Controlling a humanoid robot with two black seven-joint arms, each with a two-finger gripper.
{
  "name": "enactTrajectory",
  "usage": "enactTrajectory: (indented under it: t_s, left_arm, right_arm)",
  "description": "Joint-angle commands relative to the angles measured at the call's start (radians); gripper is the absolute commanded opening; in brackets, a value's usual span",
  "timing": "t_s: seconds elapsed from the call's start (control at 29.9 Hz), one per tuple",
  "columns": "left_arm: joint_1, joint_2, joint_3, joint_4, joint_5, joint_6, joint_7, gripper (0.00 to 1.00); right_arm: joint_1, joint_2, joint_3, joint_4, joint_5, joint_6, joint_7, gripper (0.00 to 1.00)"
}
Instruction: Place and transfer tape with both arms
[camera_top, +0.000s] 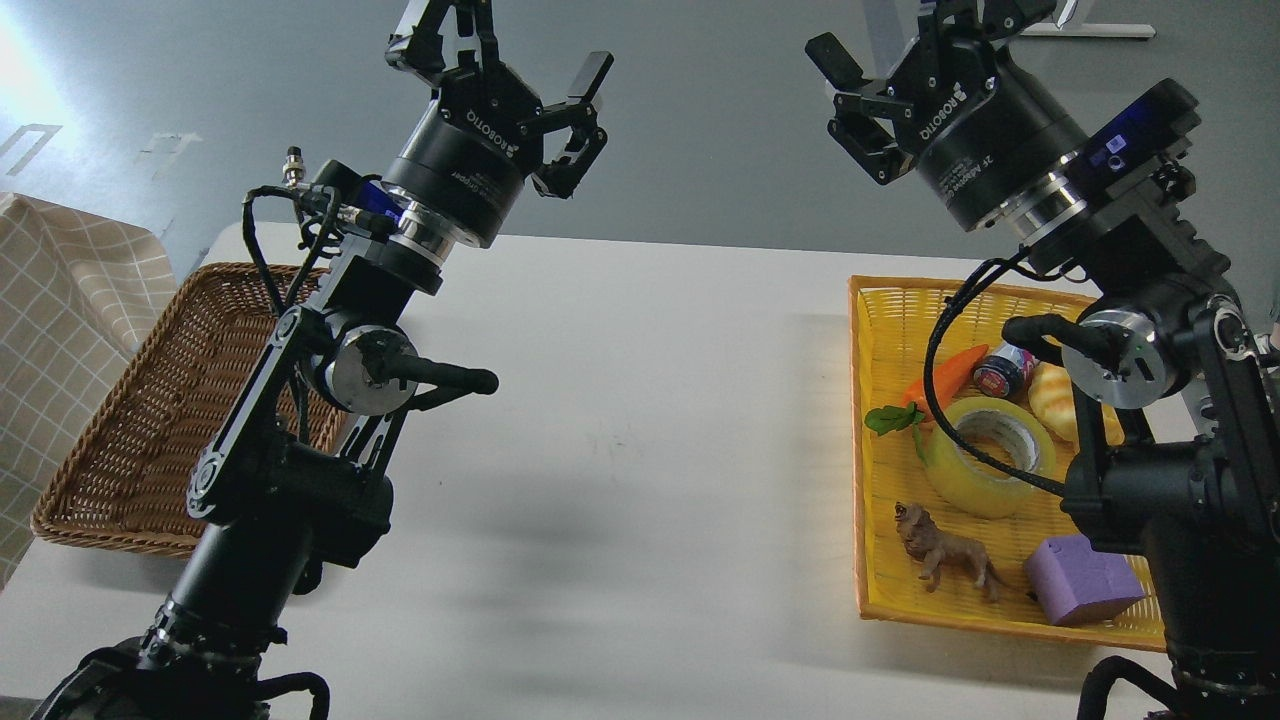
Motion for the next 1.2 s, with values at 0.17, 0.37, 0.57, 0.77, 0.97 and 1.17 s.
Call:
enactTrajectory:
  t_s: [0.17, 0.37, 0.57, 0.77, 0.97, 1.17]
  left_arm:
    - [0.015, -0.001, -0.009, 0.000, -0.013, -0.067, -0.014, 0.98]
    - [0.021, 0.002, -0.007, 0.000, -0.016, -0.066, -0.011, 0.98]
    - [0.023, 0.004, -0.010, 0.001, -0.019, -0.063, -0.012, 0.98]
    - [0.028, 0.001, -0.010, 0.000, -0.061, -0.061, -0.009, 0.98]
    - [0.035, 0.001, -0.009, 0.000, -0.062, -0.073, -0.009, 0.98]
    - [0.032, 0.002, -0.004, 0.003, -0.065, -0.107, -0.006, 0.98]
  right_arm:
    - [-0.001, 0.000, 0.006, 0.010, 0.009, 0.008, 0.008, 1.00]
    - [-0.008, 0.000, 0.006, 0.010, 0.012, 0.009, 0.009, 1.00]
    - [-0.008, 0.000, 0.004, 0.010, 0.012, 0.009, 0.009, 1.00]
    - [-0.009, 0.000, 0.010, 0.004, 0.012, 0.006, 0.009, 1.00]
    - [-0.009, 0.000, 0.010, 0.003, 0.012, 0.005, 0.008, 1.00]
    - [-0.018, 0.000, 0.009, 0.016, 0.012, 0.011, 0.009, 1.00]
